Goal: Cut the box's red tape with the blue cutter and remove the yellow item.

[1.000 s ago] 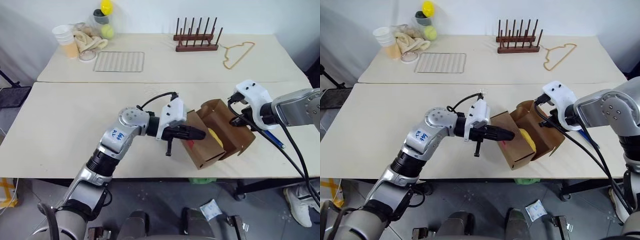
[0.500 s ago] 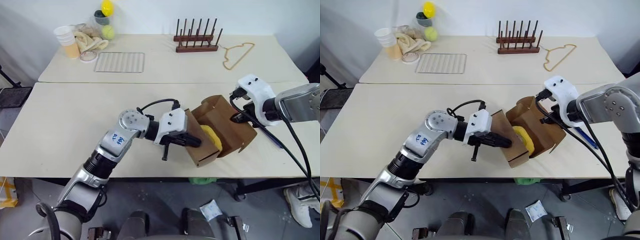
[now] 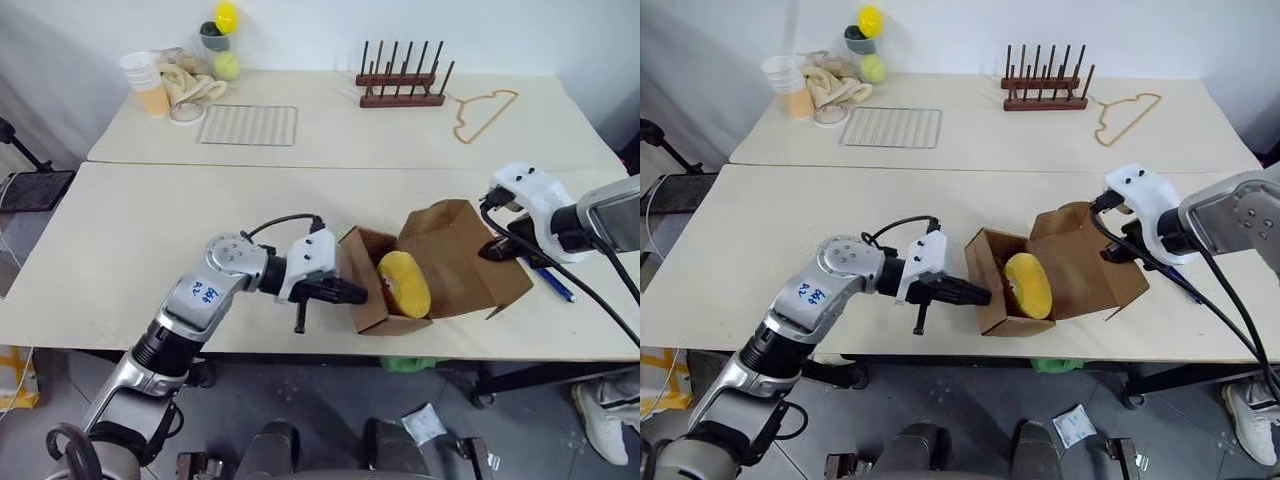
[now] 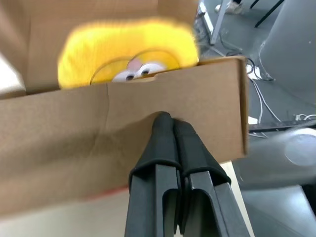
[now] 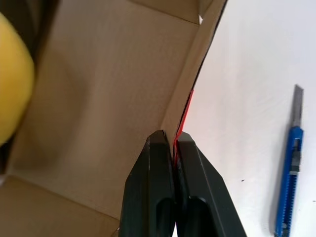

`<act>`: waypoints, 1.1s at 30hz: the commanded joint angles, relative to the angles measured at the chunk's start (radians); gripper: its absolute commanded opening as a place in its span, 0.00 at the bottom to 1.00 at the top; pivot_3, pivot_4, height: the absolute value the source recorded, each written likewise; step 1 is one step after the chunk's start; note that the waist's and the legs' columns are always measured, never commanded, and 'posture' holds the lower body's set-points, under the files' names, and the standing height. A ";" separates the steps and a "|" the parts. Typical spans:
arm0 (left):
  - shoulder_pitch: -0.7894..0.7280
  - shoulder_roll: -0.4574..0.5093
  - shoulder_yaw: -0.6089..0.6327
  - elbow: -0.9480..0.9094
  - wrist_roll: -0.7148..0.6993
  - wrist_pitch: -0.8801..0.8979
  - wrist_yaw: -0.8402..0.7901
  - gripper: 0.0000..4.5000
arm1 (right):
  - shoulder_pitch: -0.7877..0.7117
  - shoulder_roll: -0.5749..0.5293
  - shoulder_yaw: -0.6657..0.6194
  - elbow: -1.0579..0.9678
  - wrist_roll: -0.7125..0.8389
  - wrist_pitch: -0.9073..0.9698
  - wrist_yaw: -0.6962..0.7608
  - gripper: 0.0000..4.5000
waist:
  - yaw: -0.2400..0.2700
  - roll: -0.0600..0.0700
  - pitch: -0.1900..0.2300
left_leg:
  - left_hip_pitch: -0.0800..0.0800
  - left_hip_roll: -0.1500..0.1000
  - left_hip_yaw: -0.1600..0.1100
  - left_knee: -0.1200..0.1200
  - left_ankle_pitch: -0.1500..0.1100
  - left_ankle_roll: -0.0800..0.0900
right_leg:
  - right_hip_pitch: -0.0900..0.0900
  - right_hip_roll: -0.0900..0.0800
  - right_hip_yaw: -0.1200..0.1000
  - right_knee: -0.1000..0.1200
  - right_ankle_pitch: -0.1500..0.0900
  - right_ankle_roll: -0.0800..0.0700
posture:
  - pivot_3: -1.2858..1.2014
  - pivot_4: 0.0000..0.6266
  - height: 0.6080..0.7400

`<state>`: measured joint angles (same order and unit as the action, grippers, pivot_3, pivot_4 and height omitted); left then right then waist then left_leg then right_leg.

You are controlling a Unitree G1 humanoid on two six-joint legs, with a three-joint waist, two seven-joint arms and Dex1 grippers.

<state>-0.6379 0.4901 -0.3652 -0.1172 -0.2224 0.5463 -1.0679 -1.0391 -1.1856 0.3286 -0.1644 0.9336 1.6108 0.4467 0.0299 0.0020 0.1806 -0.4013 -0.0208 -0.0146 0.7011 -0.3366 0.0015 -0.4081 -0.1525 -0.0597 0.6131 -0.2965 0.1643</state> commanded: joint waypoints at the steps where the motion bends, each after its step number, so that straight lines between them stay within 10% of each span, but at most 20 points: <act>1: 0.017 -0.011 -0.021 -0.007 0.022 0.019 0.029 0.00 | 0.015 0.009 0.000 -0.020 0.007 0.004 0.034 0.01 | -0.002 -0.001 0.000 | -0.001 0.000 0.000 0.000 0.000 0.000 | -0.001 0.000 0.000 0.000 0.000 0.000 | 0.52 0.24 1.00; 17: 0.060 -0.048 0.042 0.017 0.023 0.015 0.143 0.00 | 0.091 0.136 -0.108 -0.012 -0.053 0.004 -0.036 0.01 | -0.006 -0.001 0.000 | -0.003 0.000 0.001 -0.001 0.000 0.000 | -0.004 0.000 0.000 0.001 0.000 0.000 | 0.52 0.24 1.00; 23: 0.032 0.010 0.104 0.088 0.024 -0.098 0.092 0.33 | 0.163 0.155 -0.212 0.026 -0.115 -0.028 -0.015 0.38 | -0.006 -0.001 0.000 | -0.003 0.000 0.001 -0.001 0.000 0.000 | -0.004 0.000 0.000 0.001 0.000 0.000 | 0.52 0.24 1.00; 31: 0.090 0.141 0.324 0.192 -0.102 -0.226 -0.050 0.86 | 0.411 0.113 -0.477 -0.001 -0.201 -0.582 0.287 0.99 | -0.011 -0.001 0.000 | -0.002 0.000 0.002 -0.003 0.000 0.000 | -0.005 0.000 -0.001 0.001 0.000 0.000 | 0.52 0.24 1.00; 33: 0.159 0.181 0.405 0.198 -0.137 -0.253 -0.066 0.99 | 0.495 0.142 -0.598 -0.007 -0.183 -0.732 0.398 1.00 | -0.018 -0.001 0.000 | -0.001 0.001 0.002 -0.004 0.000 0.000 | -0.005 0.000 -0.001 0.001 0.000 0.000 | 0.52 0.24 1.00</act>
<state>-0.5161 0.6513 -0.0251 0.0868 -0.3155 0.3227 -1.1124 -0.5648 -1.0496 -0.1660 -0.1380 0.7423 1.0056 0.7534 0.0124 0.0014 0.1811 -0.4022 -0.0198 -0.0120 0.6971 -0.3366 0.0010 -0.4126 -0.1522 -0.0610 0.6141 -0.2965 0.1644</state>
